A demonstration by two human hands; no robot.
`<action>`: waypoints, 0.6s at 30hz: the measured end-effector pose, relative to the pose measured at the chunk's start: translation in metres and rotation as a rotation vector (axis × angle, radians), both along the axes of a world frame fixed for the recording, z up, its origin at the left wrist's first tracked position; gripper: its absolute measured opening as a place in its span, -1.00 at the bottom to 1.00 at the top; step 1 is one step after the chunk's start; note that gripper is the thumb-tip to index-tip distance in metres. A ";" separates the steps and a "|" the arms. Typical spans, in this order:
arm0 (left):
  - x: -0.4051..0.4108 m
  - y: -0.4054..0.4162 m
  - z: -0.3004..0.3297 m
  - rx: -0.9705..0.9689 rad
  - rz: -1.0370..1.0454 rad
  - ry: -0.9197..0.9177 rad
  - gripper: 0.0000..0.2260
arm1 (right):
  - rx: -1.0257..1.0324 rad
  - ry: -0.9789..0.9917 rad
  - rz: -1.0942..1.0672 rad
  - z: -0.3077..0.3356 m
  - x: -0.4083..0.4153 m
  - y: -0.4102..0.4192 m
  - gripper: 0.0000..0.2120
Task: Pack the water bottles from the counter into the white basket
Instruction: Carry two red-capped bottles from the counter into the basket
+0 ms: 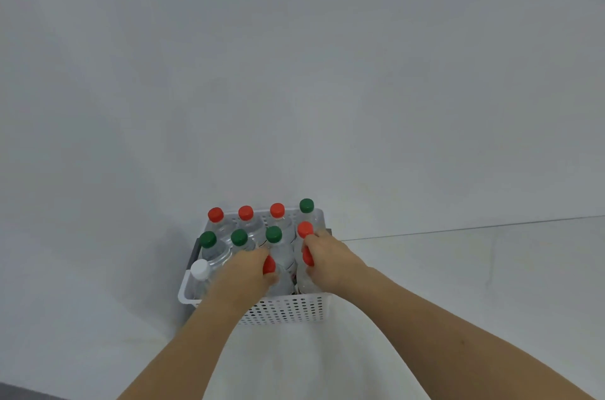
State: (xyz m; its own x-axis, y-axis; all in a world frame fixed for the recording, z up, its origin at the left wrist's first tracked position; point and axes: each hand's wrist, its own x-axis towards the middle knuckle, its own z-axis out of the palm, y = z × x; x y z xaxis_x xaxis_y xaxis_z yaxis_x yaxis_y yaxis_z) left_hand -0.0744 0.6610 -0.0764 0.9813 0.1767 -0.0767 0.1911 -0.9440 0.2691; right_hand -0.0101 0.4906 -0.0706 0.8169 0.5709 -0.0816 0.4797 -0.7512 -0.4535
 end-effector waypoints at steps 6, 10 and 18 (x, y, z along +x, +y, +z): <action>0.006 -0.004 -0.013 -0.034 -0.013 -0.063 -0.82 | 0.097 0.095 -0.007 -0.026 0.006 -0.004 -0.86; 0.010 -0.006 -0.017 -0.035 -0.022 -0.096 -0.82 | 0.158 0.106 -0.014 -0.033 0.007 -0.005 -0.85; 0.006 -0.007 -0.019 -0.056 -0.026 -0.115 -0.86 | 0.191 0.114 -0.053 -0.042 0.001 -0.008 -0.80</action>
